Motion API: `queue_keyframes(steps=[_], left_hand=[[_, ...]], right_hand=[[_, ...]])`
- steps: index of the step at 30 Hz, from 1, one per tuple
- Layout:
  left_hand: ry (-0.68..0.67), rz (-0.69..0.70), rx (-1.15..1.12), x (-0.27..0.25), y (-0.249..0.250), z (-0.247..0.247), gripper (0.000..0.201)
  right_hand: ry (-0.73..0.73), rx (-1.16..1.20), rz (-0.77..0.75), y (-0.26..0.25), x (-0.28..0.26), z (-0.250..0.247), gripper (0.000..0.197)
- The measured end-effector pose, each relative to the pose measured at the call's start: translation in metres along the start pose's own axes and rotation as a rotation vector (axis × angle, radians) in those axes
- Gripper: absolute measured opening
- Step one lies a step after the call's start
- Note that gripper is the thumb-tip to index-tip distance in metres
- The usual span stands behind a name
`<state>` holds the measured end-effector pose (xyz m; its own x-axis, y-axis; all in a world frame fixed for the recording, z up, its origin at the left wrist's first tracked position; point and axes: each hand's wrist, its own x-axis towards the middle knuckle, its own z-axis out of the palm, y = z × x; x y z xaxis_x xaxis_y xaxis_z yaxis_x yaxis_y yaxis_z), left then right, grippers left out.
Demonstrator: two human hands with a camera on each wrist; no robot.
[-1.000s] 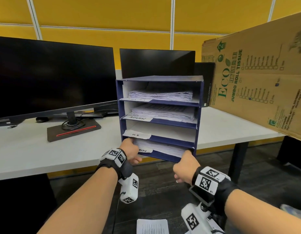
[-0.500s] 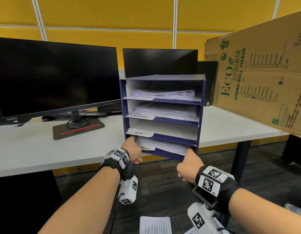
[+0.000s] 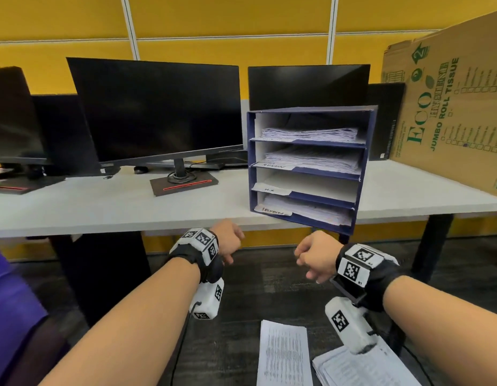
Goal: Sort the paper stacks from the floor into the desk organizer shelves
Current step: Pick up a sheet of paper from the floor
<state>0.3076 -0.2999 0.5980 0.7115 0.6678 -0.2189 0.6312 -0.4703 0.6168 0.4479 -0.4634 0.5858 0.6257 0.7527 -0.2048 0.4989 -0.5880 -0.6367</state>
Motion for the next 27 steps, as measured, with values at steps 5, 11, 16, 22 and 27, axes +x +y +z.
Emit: queue_keyframes(steps=[5,11,16,22,27], left_hand=[[0.010,-0.037,0.006,-0.006,-0.051,0.007,0.033],[-0.003,-0.064,-0.063,0.047,-0.106,0.040,0.028],[-0.171,-0.121,-0.020,0.122,-0.156,0.108,0.034],[-0.259,-0.214,0.068,0.190,-0.229,0.211,0.032],[-0.275,-0.312,-0.024,0.209,-0.291,0.288,0.045]], right_hand=[[-0.139,-0.074,0.015,0.003,0.022,0.042,0.015],[-0.219,0.043,0.095,0.021,0.091,0.105,0.014],[-0.308,-0.034,0.160,0.073,0.161,0.186,0.027],[-0.373,-0.101,0.263,0.157,0.229,0.272,0.030],[-0.384,-0.144,0.356,0.236,0.261,0.330,0.038]])
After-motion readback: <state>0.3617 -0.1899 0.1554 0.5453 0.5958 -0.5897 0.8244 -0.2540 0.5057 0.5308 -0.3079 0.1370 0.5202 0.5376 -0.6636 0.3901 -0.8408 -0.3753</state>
